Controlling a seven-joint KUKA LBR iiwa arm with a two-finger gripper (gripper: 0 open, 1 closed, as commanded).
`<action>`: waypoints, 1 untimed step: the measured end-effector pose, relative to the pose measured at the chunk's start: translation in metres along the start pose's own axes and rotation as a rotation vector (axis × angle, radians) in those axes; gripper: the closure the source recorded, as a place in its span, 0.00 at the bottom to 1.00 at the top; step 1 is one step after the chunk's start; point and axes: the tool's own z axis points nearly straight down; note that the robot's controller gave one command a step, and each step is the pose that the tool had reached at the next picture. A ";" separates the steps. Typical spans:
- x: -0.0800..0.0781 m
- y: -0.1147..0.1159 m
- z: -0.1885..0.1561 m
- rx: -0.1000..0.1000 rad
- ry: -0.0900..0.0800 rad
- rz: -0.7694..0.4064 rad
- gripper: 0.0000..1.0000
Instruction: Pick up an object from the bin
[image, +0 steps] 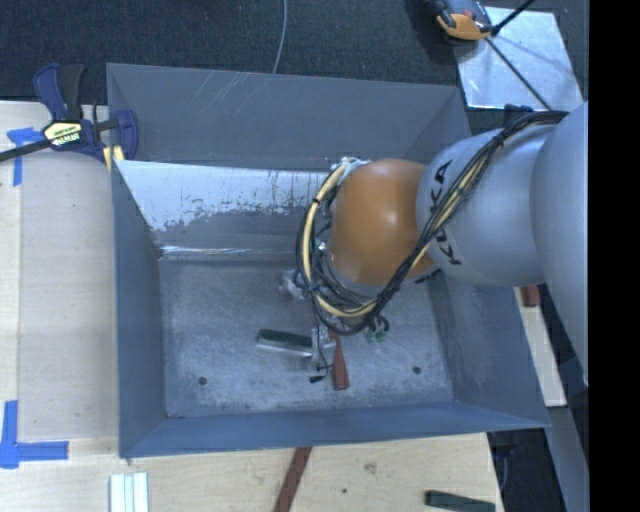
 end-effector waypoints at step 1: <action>-0.009 -0.001 0.020 -0.002 0.001 -0.159 1.00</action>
Offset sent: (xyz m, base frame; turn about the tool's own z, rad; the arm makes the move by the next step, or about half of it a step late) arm 0.0000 0.0000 0.0000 0.0000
